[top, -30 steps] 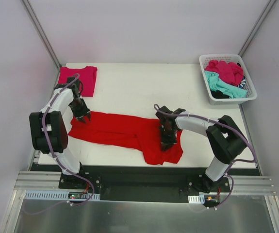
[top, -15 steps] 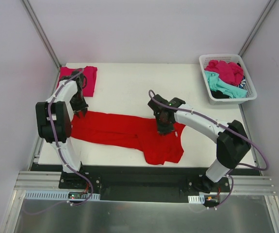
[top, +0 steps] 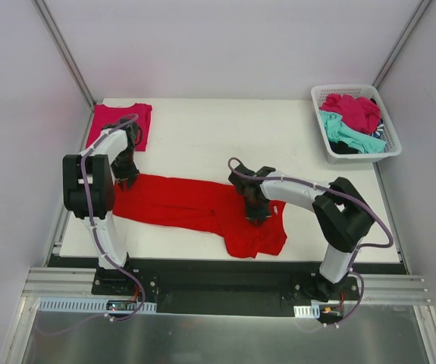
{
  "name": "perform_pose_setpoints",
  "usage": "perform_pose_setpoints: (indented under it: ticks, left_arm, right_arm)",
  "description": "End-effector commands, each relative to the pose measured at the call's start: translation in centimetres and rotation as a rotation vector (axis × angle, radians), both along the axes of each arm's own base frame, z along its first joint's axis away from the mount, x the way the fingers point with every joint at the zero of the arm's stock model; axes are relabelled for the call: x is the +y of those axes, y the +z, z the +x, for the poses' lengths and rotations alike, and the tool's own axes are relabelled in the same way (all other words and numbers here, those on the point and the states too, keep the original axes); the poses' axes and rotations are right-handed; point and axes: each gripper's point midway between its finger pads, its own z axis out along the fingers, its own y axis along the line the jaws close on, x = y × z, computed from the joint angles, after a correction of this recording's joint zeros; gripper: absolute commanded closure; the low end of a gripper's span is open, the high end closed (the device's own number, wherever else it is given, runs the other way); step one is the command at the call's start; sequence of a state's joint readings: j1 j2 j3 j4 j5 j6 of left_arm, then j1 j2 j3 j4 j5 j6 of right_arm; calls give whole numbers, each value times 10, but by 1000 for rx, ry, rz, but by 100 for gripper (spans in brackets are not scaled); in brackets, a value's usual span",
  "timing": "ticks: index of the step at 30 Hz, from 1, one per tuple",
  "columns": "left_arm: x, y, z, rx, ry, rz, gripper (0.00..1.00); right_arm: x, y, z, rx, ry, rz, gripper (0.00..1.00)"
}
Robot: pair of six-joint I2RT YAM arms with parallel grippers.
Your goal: Fold and stack the t-shirts
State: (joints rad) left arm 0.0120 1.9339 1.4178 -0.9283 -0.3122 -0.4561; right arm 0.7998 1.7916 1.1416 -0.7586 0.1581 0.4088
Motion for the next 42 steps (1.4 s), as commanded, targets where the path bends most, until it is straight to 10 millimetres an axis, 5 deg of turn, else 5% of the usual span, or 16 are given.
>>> perform_pose_setpoints:
  ticks: [1, 9, 18, 32, 42]
  left_arm:
    - [11, 8, 2, -32, 1, 148, 76]
    - [-9, -12, 13, -116, 18, 86, 79]
    - [-44, -43, -2, -176, 54, -92, 73]
    - [-48, -36, -11, -199, 59, -121, 71]
    - [-56, -45, -41, -190, 100, -174, 69]
  right_arm:
    - [8, 15, 20, -142, -66, 54, 81]
    - [14, 25, 30, -180, -62, 73, 81]
    - [3, 23, 20, -159, -49, 71, 80]
    - [14, -8, 14, -24, -141, 239, 78]
    - [12, -23, 45, 20, -151, 263, 78]
